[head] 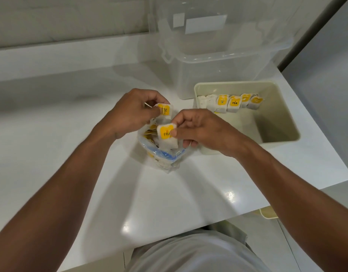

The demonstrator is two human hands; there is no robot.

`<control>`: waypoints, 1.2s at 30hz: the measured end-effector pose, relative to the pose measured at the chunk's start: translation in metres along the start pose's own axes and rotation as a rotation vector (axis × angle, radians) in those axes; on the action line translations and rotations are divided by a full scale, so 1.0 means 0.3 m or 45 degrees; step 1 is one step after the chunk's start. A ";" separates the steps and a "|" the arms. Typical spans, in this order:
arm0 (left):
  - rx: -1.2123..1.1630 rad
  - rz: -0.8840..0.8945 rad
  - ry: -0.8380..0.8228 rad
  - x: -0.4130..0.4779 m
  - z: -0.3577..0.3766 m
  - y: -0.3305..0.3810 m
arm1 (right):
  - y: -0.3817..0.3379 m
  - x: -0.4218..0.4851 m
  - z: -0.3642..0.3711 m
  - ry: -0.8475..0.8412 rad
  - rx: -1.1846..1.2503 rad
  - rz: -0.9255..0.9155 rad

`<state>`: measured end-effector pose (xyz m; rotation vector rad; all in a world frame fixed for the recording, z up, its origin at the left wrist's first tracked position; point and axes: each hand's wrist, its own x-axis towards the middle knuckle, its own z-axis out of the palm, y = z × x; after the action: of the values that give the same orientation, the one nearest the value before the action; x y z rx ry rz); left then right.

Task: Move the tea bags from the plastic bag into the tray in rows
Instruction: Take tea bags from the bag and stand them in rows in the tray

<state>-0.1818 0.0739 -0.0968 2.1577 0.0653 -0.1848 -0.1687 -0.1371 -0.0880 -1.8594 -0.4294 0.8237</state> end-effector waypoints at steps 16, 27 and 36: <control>-0.513 -0.228 -0.025 -0.030 0.024 0.037 | -0.025 0.057 -0.029 0.371 -0.041 -0.133; -0.495 -0.149 -0.114 0.057 0.123 0.176 | 0.049 -0.054 -0.191 0.366 0.085 -0.113; -0.408 -0.141 -0.132 0.222 0.311 0.317 | 0.137 -0.092 -0.466 0.383 0.056 -0.080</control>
<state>-0.1150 -0.0581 -0.0805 1.8233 0.1450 -0.3269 -0.0921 -0.2639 -0.0803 -1.8813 -0.2757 0.4961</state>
